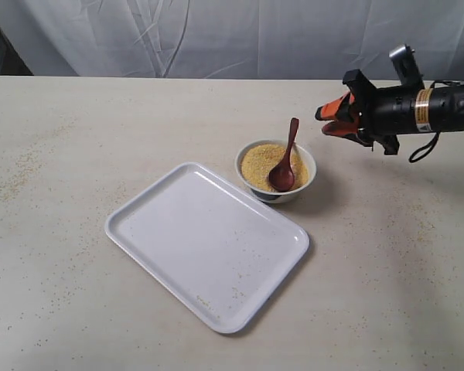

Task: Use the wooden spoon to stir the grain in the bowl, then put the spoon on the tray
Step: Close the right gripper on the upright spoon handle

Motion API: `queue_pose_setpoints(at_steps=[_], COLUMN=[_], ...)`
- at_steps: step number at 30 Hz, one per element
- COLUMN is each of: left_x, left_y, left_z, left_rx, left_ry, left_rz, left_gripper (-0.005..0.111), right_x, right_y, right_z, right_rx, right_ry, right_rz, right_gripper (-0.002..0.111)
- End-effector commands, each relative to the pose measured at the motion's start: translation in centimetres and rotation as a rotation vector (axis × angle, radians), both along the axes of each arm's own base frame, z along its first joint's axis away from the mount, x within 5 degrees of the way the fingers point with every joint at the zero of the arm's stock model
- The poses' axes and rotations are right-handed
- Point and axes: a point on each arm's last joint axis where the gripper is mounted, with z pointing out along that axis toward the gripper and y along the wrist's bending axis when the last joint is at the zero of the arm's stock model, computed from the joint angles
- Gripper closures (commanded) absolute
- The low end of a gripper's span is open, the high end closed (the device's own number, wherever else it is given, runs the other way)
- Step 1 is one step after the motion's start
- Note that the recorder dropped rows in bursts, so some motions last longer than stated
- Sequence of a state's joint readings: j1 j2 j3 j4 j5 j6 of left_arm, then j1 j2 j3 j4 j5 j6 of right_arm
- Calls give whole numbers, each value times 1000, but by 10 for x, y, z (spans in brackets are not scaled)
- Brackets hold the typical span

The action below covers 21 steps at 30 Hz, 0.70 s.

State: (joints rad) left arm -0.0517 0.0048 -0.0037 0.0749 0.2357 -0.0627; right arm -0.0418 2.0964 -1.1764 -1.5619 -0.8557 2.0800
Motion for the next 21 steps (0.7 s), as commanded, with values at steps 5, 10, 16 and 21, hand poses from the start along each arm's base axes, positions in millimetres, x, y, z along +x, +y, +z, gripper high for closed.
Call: queue_pose_setpoints(at_steps=[5, 10, 16, 21], left_x=[0, 0, 0, 0], left_y=[0, 0, 0, 0], left_z=[-1, -1, -1, -1], left_rx=[-6, -6, -6, -6], left_ry=[-6, -6, -6, -6], left_rz=[1, 1, 1, 1], left_gripper=[107, 107, 107, 107], right_x=[35, 44, 53, 57], right_y=[4, 14, 32, 34], right_z=[-34, -52, -57, -55], right_rx=[112, 164, 230, 233], right_ry=[23, 40, 30, 23], right_rz=[49, 55, 60, 27], right_gripper=[50, 50, 64, 99])
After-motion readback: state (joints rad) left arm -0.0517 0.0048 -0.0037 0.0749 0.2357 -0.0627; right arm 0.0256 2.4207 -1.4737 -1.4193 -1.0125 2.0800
